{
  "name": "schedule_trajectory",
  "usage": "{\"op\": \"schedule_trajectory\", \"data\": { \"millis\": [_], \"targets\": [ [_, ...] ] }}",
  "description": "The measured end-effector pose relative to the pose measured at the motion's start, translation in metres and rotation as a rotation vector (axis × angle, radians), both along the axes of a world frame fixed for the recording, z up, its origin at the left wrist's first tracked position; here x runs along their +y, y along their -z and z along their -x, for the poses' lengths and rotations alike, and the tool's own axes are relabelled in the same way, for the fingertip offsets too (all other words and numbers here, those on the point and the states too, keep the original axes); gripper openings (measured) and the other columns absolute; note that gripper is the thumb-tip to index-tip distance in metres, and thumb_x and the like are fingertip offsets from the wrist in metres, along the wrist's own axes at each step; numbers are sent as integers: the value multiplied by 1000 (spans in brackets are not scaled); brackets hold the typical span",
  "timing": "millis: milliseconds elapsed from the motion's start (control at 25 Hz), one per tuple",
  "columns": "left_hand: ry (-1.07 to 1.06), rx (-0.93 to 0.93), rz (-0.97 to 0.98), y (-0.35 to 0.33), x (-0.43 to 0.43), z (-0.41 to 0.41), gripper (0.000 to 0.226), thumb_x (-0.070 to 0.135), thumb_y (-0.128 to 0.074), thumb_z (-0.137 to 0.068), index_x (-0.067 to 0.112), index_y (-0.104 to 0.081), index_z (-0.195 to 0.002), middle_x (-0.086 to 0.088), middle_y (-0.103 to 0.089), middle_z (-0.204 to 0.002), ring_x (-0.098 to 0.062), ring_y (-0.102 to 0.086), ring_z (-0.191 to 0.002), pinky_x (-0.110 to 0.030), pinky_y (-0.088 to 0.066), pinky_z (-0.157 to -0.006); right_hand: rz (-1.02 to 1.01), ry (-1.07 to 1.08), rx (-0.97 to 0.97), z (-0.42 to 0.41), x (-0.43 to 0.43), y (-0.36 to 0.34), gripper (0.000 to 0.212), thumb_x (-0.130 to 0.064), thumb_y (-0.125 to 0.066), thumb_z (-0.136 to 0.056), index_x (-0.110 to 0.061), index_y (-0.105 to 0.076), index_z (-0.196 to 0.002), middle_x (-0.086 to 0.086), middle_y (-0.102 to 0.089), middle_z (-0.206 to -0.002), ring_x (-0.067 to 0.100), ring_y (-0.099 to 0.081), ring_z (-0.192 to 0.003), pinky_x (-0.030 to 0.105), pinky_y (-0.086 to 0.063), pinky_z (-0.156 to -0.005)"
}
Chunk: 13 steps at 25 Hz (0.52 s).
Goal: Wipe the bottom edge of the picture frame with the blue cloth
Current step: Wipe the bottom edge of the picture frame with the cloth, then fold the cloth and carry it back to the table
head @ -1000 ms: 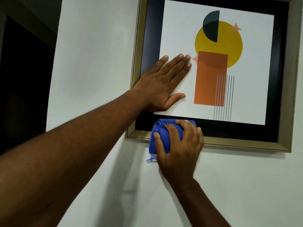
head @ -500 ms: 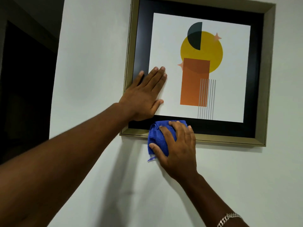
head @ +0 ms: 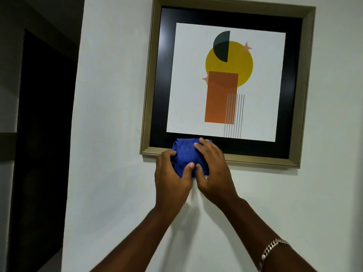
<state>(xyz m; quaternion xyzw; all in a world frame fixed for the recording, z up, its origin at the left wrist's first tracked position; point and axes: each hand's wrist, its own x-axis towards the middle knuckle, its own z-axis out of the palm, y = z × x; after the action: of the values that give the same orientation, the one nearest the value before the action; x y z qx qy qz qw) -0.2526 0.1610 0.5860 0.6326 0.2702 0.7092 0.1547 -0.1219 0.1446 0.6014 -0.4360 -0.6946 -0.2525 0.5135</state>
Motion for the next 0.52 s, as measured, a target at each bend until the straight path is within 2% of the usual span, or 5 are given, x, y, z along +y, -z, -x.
{"op": "schedule_trajectory", "data": {
  "millis": [120,200,360,440,520],
  "targets": [
    [58,-149,140,-9,-12,-9,44,7,-76,-79,15,-50,-115,1,-60,-109,-10,-62,-87,-13,-55,-71,-89,12,174,-8,-11,10,60,-21,-67,-86,-19,-40,-139,4,-38,-149,14,-33,-139,29,-34,-113],
    [130,-175,148,-5,-19,-12,43,0,-73,-80,17,-52,-114,5,-61,-103,-6,-63,-84,-7,-54,-65,-116,-25,332,-12,-24,18,64,-25,-73,-82,-17,-40,-136,4,-43,-144,13,-41,-134,26,-39,-109],
    [312,-160,186,28,-39,-32,41,-6,-68,-81,18,-54,-110,-8,-67,-102,-15,-67,-78,-19,-60,-65,-11,-173,634,-32,-58,53,59,-26,-72,-83,-19,-42,-133,-8,-52,-129,6,-55,-116,16,-50,-90],
    [368,-118,231,58,-51,-49,39,-9,-67,-82,17,-55,-108,-10,-68,-99,-13,-66,-72,-20,-59,-63,115,-214,819,-50,-75,81,58,-23,-70,-84,-26,-40,-133,-13,-53,-126,6,-60,-108,19,-54,-83],
    [396,-85,266,89,-61,-66,37,-11,-66,-81,14,-56,-106,-5,-67,-96,-10,-65,-70,-16,-56,-62,204,-233,970,-69,-91,110,58,-16,-70,-84,-25,-40,-133,-9,-55,-123,9,-63,-107,25,-56,-83]
  ]
}}
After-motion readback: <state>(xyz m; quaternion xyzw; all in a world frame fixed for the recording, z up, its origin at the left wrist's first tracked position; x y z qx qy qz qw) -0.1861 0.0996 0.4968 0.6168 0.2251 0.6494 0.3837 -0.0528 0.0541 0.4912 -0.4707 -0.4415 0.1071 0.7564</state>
